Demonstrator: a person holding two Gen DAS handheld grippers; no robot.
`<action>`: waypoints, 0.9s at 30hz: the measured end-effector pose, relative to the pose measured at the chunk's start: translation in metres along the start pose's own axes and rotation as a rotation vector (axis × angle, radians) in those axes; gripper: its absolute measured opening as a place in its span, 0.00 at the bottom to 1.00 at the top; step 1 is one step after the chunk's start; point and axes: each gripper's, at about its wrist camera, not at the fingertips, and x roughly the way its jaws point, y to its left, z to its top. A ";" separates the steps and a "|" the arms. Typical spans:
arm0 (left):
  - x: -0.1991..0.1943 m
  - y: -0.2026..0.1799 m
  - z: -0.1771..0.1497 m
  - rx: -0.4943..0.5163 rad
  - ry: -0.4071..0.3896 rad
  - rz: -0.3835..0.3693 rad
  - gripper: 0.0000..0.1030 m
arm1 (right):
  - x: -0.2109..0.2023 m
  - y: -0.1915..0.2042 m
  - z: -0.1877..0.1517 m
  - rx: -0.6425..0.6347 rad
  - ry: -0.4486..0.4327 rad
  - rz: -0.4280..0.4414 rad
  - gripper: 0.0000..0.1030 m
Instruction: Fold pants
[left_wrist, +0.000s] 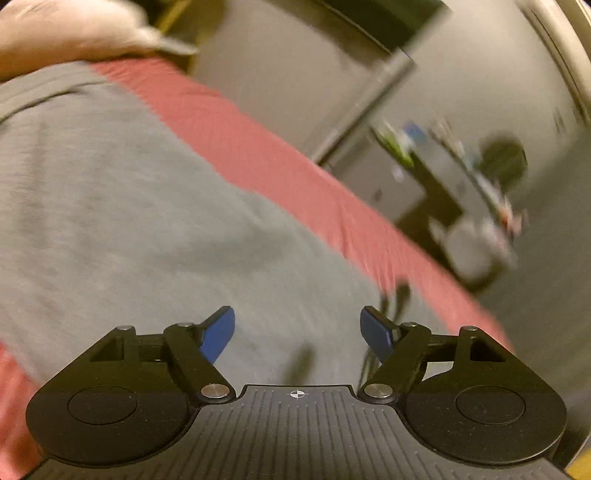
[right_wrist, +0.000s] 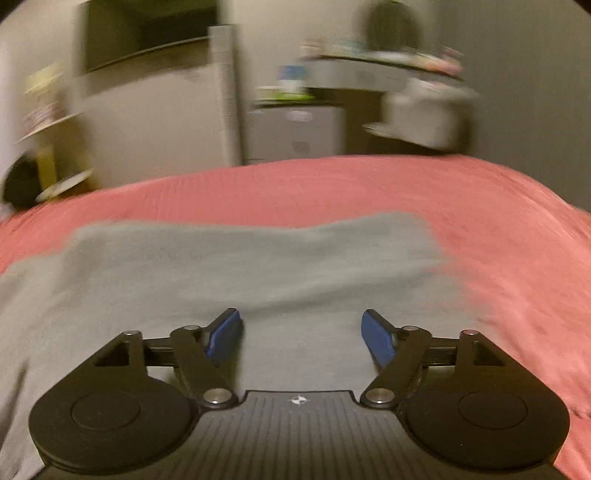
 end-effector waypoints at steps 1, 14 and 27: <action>-0.010 0.012 0.009 -0.051 -0.030 0.002 0.83 | -0.004 0.015 -0.005 -0.063 0.004 0.057 0.78; -0.095 0.149 0.059 -0.417 -0.188 0.208 0.88 | -0.050 0.001 -0.020 -0.002 0.137 -0.062 0.93; -0.041 0.176 0.061 -0.505 -0.148 0.124 0.66 | -0.058 -0.006 -0.024 0.054 0.162 -0.021 0.96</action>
